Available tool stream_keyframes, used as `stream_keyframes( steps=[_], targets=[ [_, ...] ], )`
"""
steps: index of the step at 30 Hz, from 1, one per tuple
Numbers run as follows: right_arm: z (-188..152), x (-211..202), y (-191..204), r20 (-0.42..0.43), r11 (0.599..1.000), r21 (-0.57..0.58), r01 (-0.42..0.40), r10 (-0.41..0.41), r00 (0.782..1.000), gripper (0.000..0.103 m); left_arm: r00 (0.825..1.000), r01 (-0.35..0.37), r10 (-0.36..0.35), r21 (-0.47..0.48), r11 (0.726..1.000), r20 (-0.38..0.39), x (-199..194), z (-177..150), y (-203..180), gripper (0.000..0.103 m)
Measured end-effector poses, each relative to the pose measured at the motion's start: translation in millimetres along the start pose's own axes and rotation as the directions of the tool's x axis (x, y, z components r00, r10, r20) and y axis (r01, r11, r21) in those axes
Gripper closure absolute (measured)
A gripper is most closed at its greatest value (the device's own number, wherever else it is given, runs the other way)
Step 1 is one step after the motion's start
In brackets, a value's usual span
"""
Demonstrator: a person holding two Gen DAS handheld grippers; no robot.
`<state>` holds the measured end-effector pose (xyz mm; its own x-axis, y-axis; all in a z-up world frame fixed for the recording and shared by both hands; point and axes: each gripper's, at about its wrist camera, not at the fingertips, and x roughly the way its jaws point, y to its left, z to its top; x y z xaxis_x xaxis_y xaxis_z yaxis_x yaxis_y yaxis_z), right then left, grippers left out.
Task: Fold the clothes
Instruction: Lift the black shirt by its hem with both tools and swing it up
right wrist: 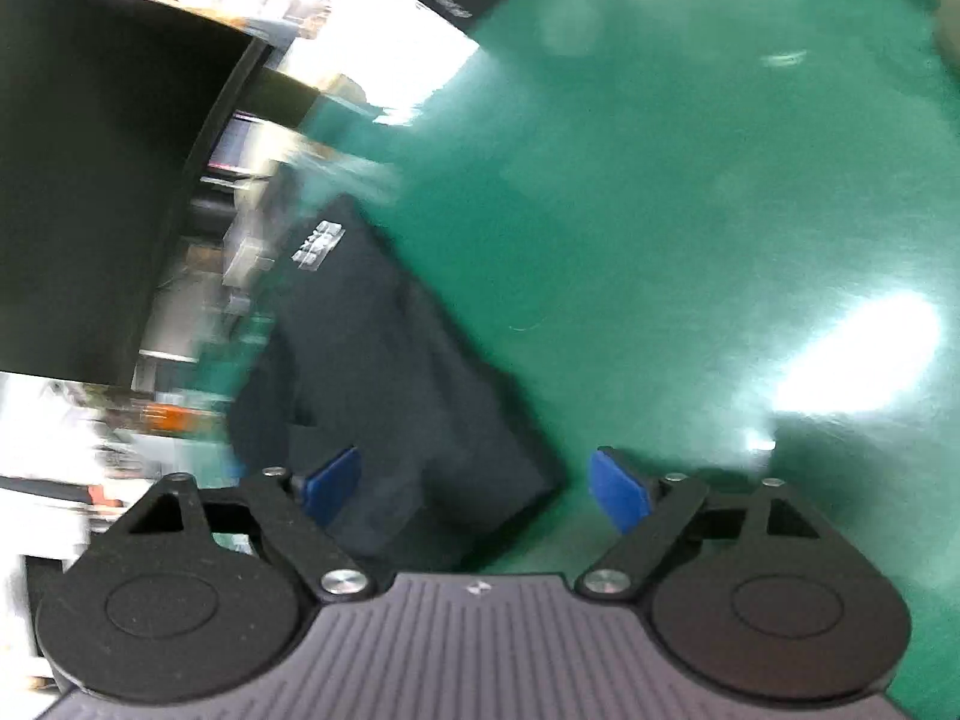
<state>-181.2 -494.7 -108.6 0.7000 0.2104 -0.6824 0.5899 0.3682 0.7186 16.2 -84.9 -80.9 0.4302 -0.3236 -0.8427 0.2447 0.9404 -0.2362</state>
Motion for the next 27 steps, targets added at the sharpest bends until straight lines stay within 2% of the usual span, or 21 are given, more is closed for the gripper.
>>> stream_keyframes(
  steps=[1, 4, 8, 13, 15, 17, 18, 20, 21, 22, 23, 24, 26, 27],
  targets=[
    [-1, 1, -1, -0.001, 1.0, -0.001, -0.014, 0.014, 1.0, 0.017, 1.0, 0.004, -0.004, -0.006, 1.0, -0.001, 5, -1, -2, 0.032],
    [-6, 3, -6, 0.034, 0.996, 0.022, -0.086, 0.085, 0.996, 0.017, 0.999, 0.051, -0.052, -0.054, 0.997, -0.008, 19, -1, -7, 0.032],
    [-1, 7, -14, 0.033, 0.984, 0.094, -0.152, 0.15, 0.988, 0.017, 0.994, 0.105, -0.106, -0.139, 0.985, -0.001, 28, -2, -8, 0.033],
    [1, 2, -22, 0.034, 0.977, 0.127, -0.171, 0.168, 0.985, 0.017, 0.988, 0.149, -0.153, -0.251, 0.956, 0.004, 30, 2, 6, 0.035],
    [-2, 1, -23, 0.063, 0.977, 0.103, -0.186, 0.18, 0.982, 0.016, 0.989, 0.148, -0.15, -0.262, 0.954, 0.011, 30, 2, 10, 0.035],
    [-4, 7, -10, 0.057, 0.984, 0.014, -0.176, 0.174, 0.983, 0.016, 0.989, 0.143, -0.144, -0.254, 0.956, 0.016, 30, 3, 9, 0.036],
    [-6, 10, -4, 0.052, 0.986, -0.031, -0.166, 0.167, 0.985, 0.016, 0.99, 0.142, -0.142, -0.252, 0.957, 0.017, 30, 4, 8, 0.038],
    [-8, 17, 8, 0.043, 0.983, -0.112, -0.144, 0.15, 0.988, 0.016, 0.99, 0.141, -0.142, -0.261, 0.955, 0.015, 31, 4, 8, 0.049],
    [-9, 19, 11, 0.038, 0.982, -0.127, -0.138, 0.144, 0.989, 0.019, 0.99, 0.138, -0.14, -0.265, 0.954, 0.011, 32, 4, 8, 0.063],
    [-9, 18, 12, 0.033, 0.982, -0.13, -0.135, 0.14, 0.99, 0.023, 0.991, 0.134, -0.137, -0.266, 0.955, 0.005, 33, 3, 8, 0.076],
    [-9, 19, 12, 0.022, 0.984, -0.132, -0.124, 0.128, 0.992, 0.039, 0.991, 0.13, -0.135, -0.268, 0.955, 0.0, 34, 3, 9, 0.083],
    [-8, 21, 10, 0.006, 0.985, -0.129, -0.111, 0.112, 0.994, 0.063, 0.991, 0.127, -0.133, -0.269, 0.955, -0.005, 35, 3, 10, 0.093],
    [-8, 27, 4, -0.033, 0.99, -0.098, -0.102, 0.099, 0.994, 0.084, 0.991, 0.125, -0.13, -0.276, 0.953, -0.002, 34, 4, 12, 0.094],
    [-8, 27, 0, -0.04, 0.991, -0.072, -0.114, 0.112, 0.993, 0.084, 0.99, 0.138, -0.141, -0.273, 0.952, 0.01, 31, 6, 12, 0.094]
  ],
)
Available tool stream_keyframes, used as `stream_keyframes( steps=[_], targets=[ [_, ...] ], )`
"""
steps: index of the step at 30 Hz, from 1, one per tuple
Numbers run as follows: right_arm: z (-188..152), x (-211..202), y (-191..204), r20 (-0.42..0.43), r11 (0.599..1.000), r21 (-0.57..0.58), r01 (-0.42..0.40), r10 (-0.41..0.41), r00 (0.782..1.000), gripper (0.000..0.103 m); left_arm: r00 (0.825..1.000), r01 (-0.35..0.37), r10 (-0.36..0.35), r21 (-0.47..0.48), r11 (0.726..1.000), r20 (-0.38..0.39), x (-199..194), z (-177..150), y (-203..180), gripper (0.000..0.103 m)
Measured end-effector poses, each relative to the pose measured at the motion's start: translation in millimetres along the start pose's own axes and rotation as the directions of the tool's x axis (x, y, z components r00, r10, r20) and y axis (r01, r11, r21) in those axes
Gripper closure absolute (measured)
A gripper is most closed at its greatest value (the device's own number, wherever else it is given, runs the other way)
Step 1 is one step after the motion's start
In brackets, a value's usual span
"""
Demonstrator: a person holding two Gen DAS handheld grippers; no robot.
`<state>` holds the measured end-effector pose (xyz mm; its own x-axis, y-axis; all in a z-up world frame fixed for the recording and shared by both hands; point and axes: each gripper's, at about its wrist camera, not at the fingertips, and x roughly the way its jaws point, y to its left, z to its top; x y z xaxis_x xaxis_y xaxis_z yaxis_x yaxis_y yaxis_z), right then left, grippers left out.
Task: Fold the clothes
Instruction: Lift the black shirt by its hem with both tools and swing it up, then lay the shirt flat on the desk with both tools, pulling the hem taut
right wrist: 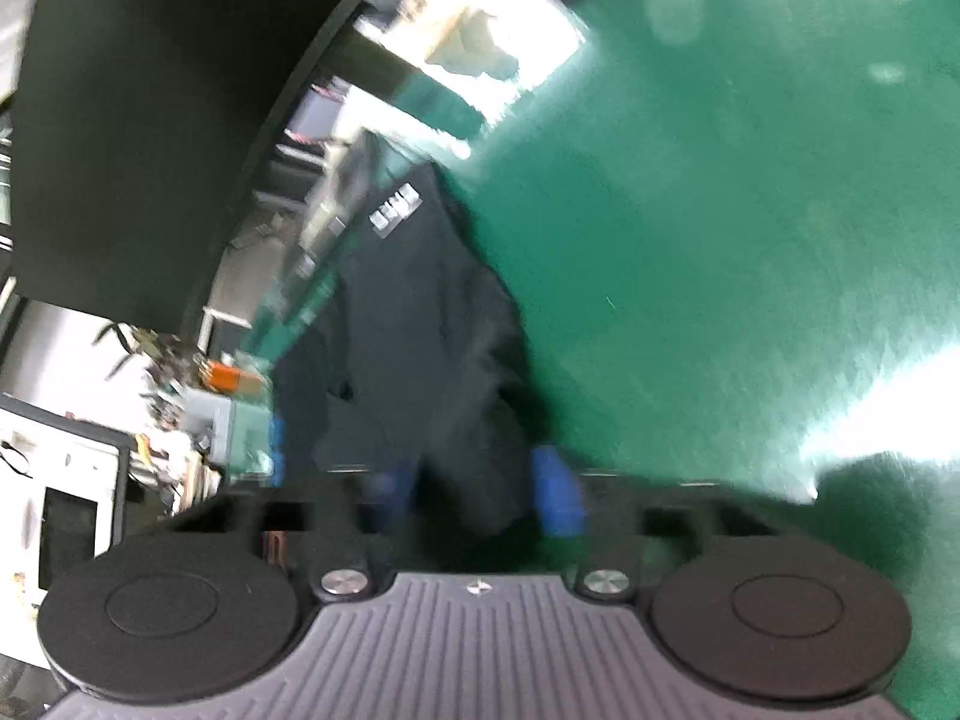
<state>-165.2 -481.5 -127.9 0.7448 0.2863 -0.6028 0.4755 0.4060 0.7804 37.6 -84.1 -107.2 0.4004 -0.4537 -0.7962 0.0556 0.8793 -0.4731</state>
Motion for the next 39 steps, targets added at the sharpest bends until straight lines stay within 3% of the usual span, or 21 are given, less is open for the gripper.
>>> stream_keyframes(
  steps=[4, 6, 9, 11, 13, 15, 17, 18, 19, 22, 24, 25, 26, 28, 29, 31, 32, 34, 36, 38, 39],
  targets=[
    [5, 2, 6, 0.008, 0.998, 0.018, -0.063, 0.062, 0.998, 0.087, 0.994, 0.061, -0.069, 0.093, 0.994, 0.08, -18, 22, -28, 0.095],
    [18, 4, 22, 0.016, 0.991, 0.008, -0.134, 0.134, 0.991, 0.087, 0.987, 0.092, -0.106, 0.119, 0.989, 0.121, -25, 37, -42, 0.095],
    [47, 10, 59, 0.052, 0.978, -0.069, -0.194, 0.198, 0.979, 0.088, 0.96, 0.146, -0.181, 0.167, 0.975, 0.215, -36, 78, -74, 0.095],
    [69, 4, 87, 0.103, 0.964, -0.126, -0.236, 0.249, 0.963, 0.088, 0.923, 0.188, -0.242, 0.199, 0.962, 0.298, -55, 105, -99, 0.095],
    [89, -19, 125, 0.181, 0.934, -0.223, -0.278, 0.32, 0.93, 0.088, 0.89, 0.225, -0.291, 0.217, 0.95, 0.35, -73, 116, -112, 0.095],
    [96, -45, 156, 0.242, 0.903, -0.314, -0.293, 0.375, 0.895, 0.088, 0.83, 0.26, -0.349, 0.252, 0.932, 0.435, -107, 118, -124, 0.095],
    [92, -65, 168, 0.274, 0.887, -0.359, -0.29, 0.398, 0.876, 0.088, 0.797, 0.261, -0.36, 0.261, 0.929, 0.485, -129, 110, -122, 0.095],
    [86, -77, 171, 0.29, 0.881, -0.378, -0.285, 0.405, 0.867, 0.088, 0.799, 0.254, -0.35, 0.254, 0.933, 0.489, -133, 104, -117, 0.095],
    [78, -80, 167, 0.288, 0.885, -0.375, -0.276, 0.394, 0.873, 0.088, 0.805, 0.242, -0.336, 0.246, 0.939, 0.49, -136, 97, -111, 0.095],
    [56, -77, 145, 0.245, 0.911, -0.331, -0.245, 0.334, 0.91, 0.088, 0.874, 0.139, -0.215, 0.2, 0.97, 0.435, -127, 61, -79, 0.095],
    [36, -56, 113, 0.114, 0.949, -0.237, -0.208, 0.24, 0.964, 0.088, 0.923, 0.074, -0.127, 0.157, 0.985, 0.363, -113, 39, -54, 0.095],
    [26, -46, 98, 0.054, 0.965, -0.19, -0.182, 0.195, 0.979, 0.088, 0.944, 0.036, -0.078, 0.136, 0.99, 0.319, -104, 27, -41, 0.095],
    [16, -36, 82, -0.009, 0.978, -0.145, -0.151, 0.151, 0.988, 0.087, 0.966, -0.017, -0.012, 0.107, 0.994, 0.258, -90, 12, -23, 0.095],
    [2, -18, 55, -0.118, 0.995, -0.058, -0.087, 0.079, 0.99, 0.084, 0.982, -0.072, 0.054, 0.091, 0.993, 0.183, -73, -3, -3, 0.094],
    [-4, -9, 41, -0.171, 0.999, -0.017, -0.051, 0.048, 0.984, 0.079, 0.986, -0.112, 0.1, 0.093, 0.989, 0.13, -62, -13, 9, 0.094],
    [-10, 4, 21, -0.28, 0.998, 0.059, 0.02, -0.003, 0.96, 0.056, 0.986, -0.148, 0.138, 0.1, 0.984, 0.097, -57, -20, 21, 0.086],
    [-10, 4, 17, -0.287, 0.997, 0.069, 0.038, -0.017, 0.958, 0.039, 0.983, -0.169, 0.161, 0.102, 0.98, 0.084, -58, -23, 26, 0.08],
    [-7, -5, 15, -0.247, 0.997, 0.061, 0.055, -0.038, 0.968, 0.037, 0.976, -0.21, 0.203, 0.102, 0.972, 0.074, -63, -28, 36, 0.04],
    [-2, -16, 18, -0.179, 0.997, 0.023, 0.071, -0.066, 0.982, 0.036, 0.965, -0.248, 0.239, 0.085, 0.965, 0.104, -75, -28, 44, 0.013],
    [2, -24, 25, -0.101, 0.994, -0.05, 0.094, -0.098, 0.99, 0.036, 0.918, -0.383, 0.365, 0.111, 0.917, 0.158, -84, -26, 48, 0.011],
    [3, -27, 32, -0.056, 0.987, -0.113, 0.111, -0.117, 0.992, 0.039, 0.911, -0.4, 0.375, 0.143, 0.906, 0.169, -84, -24, 44, 0.018]
  ],
)
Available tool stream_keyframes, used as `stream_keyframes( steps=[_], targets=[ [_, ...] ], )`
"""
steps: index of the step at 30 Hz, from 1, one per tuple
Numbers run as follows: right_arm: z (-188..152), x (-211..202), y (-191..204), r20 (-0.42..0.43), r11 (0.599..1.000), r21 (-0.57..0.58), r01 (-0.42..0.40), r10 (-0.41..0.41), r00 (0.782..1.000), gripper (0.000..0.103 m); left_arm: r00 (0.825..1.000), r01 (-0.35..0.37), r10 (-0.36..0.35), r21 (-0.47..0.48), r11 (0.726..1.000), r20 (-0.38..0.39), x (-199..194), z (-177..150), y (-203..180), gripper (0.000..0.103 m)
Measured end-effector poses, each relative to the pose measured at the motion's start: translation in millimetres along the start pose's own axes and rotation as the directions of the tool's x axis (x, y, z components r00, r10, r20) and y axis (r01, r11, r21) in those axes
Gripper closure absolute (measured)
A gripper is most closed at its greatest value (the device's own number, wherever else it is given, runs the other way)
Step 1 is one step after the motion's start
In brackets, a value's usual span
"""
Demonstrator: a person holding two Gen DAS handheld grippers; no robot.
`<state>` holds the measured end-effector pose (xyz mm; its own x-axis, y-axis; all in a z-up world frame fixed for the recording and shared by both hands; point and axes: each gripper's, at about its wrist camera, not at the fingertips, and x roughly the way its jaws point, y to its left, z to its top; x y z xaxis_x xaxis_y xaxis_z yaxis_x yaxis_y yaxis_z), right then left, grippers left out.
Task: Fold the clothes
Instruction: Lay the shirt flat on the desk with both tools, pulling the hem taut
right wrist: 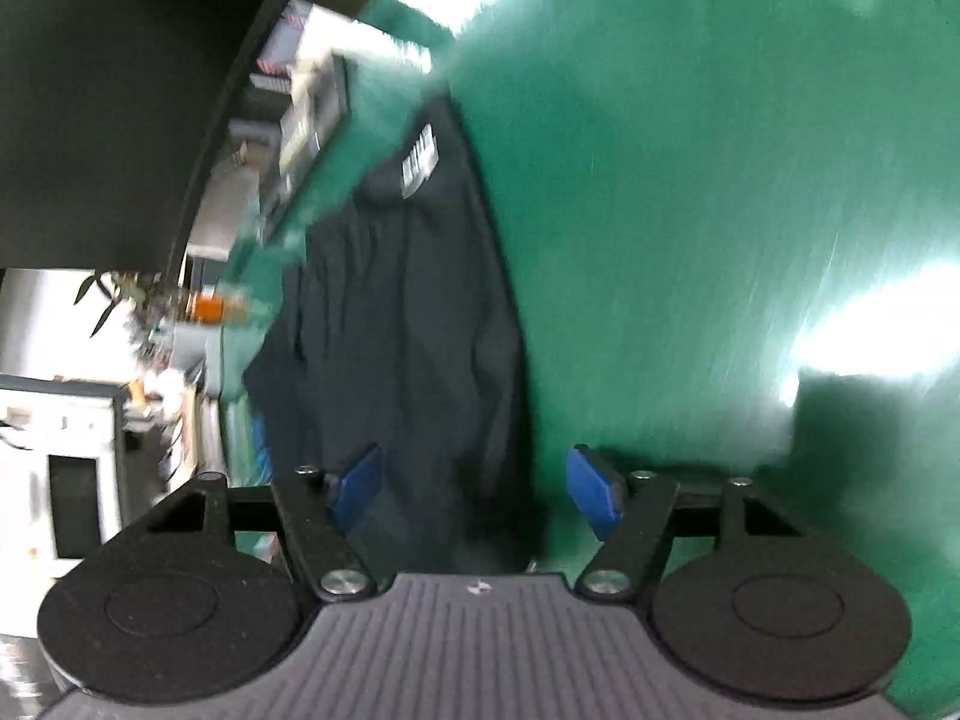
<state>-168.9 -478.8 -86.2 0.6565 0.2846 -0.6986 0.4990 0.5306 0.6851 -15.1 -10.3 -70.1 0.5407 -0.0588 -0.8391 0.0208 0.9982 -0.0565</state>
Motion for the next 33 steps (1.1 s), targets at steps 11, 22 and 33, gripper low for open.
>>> stream_keyframes(
  steps=[11, 22, 33],
  targets=[
    [-14, 45, 47, -0.091, 0.925, -0.377, -0.04, 0.006, 0.996, 0.072, 0.955, 0.289, -0.295, 0.343, 0.894, -0.036, 15, 15, -91, 0.046],
    [-7, 39, 32, 0.01, 0.94, -0.333, 0.079, -0.08, 0.997, 0.062, 0.983, 0.183, -0.173, 0.322, 0.929, -0.058, 54, 18, -63, 0.045],
    [-23, 24, 36, -0.12, 0.9, -0.426, -0.087, 0.039, 0.992, 0.061, 0.983, 0.184, -0.174, 0.297, 0.937, -0.059, 48, 11, -61, 0.038]
  ],
)
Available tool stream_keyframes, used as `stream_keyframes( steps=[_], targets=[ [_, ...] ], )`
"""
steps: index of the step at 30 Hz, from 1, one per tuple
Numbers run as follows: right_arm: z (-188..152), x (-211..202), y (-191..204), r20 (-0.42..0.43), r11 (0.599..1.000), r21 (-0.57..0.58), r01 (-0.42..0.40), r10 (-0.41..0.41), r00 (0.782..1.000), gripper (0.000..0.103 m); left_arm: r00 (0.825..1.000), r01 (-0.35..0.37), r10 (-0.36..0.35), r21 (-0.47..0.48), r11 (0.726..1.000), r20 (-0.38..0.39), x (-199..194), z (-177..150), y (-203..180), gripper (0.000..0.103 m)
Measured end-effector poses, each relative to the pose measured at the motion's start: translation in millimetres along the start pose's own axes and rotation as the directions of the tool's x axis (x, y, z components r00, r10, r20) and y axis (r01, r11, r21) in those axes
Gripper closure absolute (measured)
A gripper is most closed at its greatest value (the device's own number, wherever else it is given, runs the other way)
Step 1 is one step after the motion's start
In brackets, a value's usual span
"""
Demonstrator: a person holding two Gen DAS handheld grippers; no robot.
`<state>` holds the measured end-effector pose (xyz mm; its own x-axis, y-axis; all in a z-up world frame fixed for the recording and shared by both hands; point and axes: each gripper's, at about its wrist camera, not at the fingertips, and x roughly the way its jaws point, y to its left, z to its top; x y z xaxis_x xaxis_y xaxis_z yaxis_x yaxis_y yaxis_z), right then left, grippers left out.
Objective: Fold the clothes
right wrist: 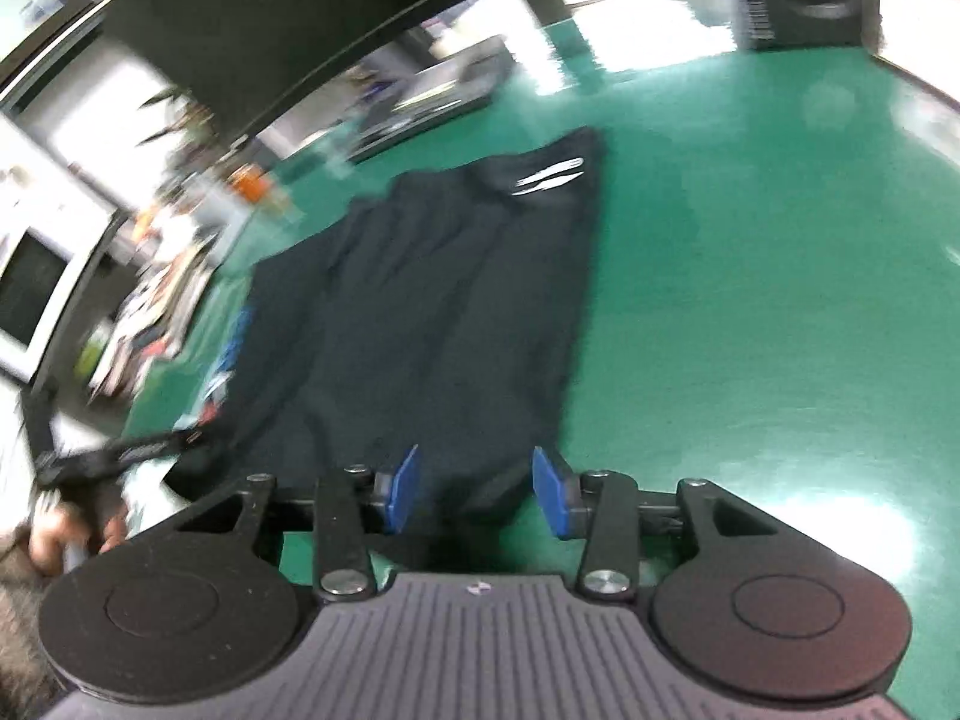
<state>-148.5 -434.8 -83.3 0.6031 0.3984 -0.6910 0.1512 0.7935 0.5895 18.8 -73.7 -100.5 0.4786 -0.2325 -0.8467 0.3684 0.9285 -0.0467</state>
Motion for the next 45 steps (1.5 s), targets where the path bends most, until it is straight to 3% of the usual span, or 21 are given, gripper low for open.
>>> stream_keyframes(
  steps=[5, 10, 14, 21, 45],
  targets=[
    [0, 24, 16, -0.061, 0.998, -0.031, -0.055, 0.053, 0.997, 0.061, 1.0, -0.009, 0.009, 0.004, 1.0, -0.002, 0, -2, -3, 0.034],
    [0, 29, 9, -0.087, 1.0, 0.006, 0.019, -0.018, 0.996, 0.061, 1.0, -0.018, 0.018, 0.009, 1.0, 0.001, 0, -5, -3, 0.031],
    [-1, 25, -1, -0.081, 0.997, 0.072, 0.004, 0.002, 0.997, 0.06, 1.0, -0.025, 0.025, 0.021, 0.999, -0.002, 1, -5, -6, 0.027],
    [-4, 25, -2, -0.075, 0.996, 0.084, -0.016, 0.022, 0.997, 0.051, 1.0, -0.026, 0.026, 0.031, 0.999, -0.011, 3, -3, -7, 0.024],
    [-4, 24, -3, -0.078, 0.993, 0.116, -0.026, 0.035, 0.996, 0.044, 1.0, -0.011, 0.012, 0.034, 0.999, -0.012, 6, -3, -7, 0.016]
  ],
)
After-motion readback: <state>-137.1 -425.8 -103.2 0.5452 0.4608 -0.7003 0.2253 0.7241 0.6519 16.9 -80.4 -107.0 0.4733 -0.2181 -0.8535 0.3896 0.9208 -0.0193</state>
